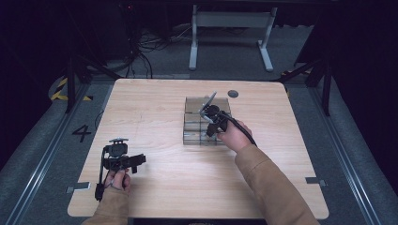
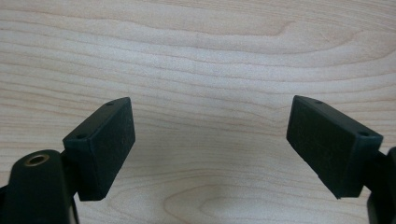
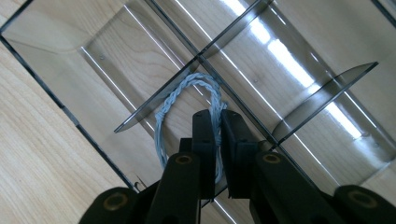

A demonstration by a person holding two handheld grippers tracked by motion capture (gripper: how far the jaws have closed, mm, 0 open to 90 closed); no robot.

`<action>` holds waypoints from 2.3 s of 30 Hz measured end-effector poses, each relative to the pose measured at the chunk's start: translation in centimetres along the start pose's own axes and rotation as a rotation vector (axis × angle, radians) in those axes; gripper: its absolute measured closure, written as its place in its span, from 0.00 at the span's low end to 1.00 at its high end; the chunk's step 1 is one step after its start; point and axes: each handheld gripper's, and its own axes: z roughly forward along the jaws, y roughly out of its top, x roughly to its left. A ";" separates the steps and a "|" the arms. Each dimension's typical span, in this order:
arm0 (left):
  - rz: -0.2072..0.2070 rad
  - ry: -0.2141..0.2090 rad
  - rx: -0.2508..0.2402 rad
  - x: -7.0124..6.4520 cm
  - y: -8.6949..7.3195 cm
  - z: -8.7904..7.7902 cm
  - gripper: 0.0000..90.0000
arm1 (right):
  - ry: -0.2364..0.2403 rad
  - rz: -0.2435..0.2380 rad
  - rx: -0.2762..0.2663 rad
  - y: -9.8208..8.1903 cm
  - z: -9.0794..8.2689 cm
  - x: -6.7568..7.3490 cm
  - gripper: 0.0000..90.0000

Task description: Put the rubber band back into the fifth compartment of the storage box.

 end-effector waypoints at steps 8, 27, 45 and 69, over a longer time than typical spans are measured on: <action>-0.007 0.005 0.002 0.2 -0.1 -0.1 0.18 | 0.007 -0.001 0.006 -0.1 0.3 -0.3 0.89; -0.003 0.005 0.003 0.2 -0.1 0.0 0.18 | 0.000 -0.038 -0.092 -0.6 -2.1 -0.2 0.72; -0.001 0.003 0.000 0.0 0.0 0.0 0.18 | 0.027 -0.062 -0.221 -3.3 -6.4 -0.4 0.67; 0.005 0.004 0.004 -0.1 0.0 0.0 0.18 | 0.033 -0.059 -0.319 -9.2 -10.4 -1.4 0.65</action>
